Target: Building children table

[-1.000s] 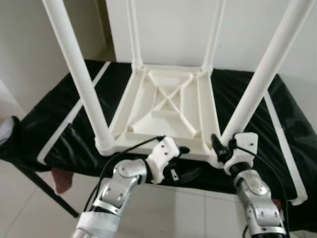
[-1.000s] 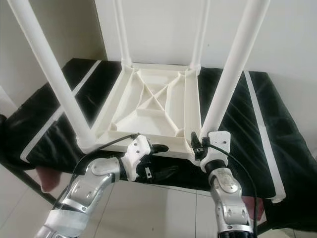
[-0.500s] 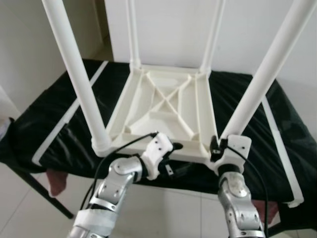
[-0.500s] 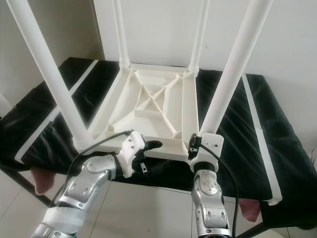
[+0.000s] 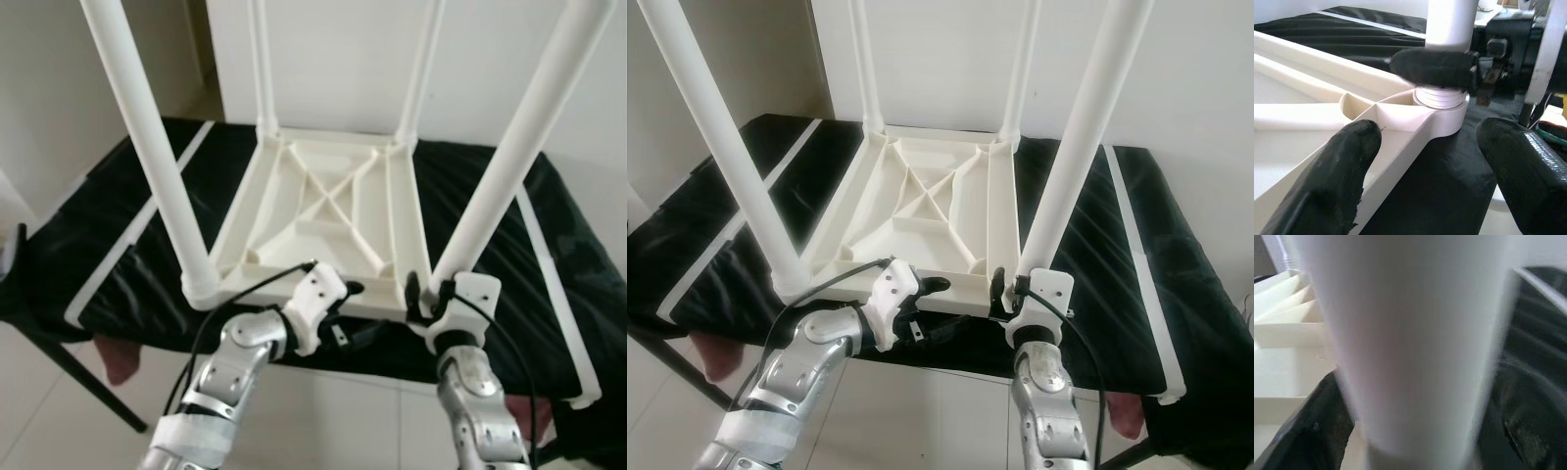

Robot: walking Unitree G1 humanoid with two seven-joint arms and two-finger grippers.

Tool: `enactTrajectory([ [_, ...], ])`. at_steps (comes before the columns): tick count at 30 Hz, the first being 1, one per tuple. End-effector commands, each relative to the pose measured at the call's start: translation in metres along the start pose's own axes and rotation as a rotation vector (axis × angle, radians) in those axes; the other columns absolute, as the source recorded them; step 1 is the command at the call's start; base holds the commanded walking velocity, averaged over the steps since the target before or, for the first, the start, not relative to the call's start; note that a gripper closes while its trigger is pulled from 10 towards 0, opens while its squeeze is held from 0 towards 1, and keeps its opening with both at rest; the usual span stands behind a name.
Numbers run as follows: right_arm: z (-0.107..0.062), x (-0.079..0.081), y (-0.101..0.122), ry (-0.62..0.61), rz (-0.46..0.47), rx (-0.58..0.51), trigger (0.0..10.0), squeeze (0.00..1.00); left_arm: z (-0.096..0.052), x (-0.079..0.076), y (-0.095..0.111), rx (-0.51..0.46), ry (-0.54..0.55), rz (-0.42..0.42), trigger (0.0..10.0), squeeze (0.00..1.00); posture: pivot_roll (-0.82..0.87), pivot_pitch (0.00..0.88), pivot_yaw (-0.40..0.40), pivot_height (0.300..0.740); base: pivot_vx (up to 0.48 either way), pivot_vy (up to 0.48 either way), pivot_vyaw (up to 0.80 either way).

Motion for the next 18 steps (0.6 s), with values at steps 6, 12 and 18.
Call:
enactTrajectory([
  [6,-0.007,-0.009,-0.002,0.154,-0.042,-0.042,10.0,0.0,0.002,0.001,-0.001,0.014,-0.013,0.012,10.0,0.0,-0.06,0.0,0.02,0.74,0.0,0.0,0.0],
  [12,-0.012,-0.001,-0.001,0.4,-0.079,-0.058,10.0,0.0,0.005,-0.005,-0.003,0.018,-0.04,0.006,10.0,0.0,-0.07,0.0,0.024,0.74,0.0,0.0,0.0],
  [18,-0.009,0.001,0.001,0.485,-0.128,-0.08,10.0,0.0,0.008,-0.011,-0.018,0.096,-0.057,0.04,10.0,0.0,-0.07,0.0,0.019,0.74,0.0,0.0,0.0],
])
Point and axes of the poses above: a point about 5 cm out from each wrist's last joint towards the gripper, its own z axis pointing out of the wrist towards the gripper, its own y axis along the axis of the wrist's last joint, x = y × z, the point moved 3 cm from there along z, pointing out of the wrist towards the gripper, and after that the axes turned 11 degrees about -z, right-handed, at the moved point
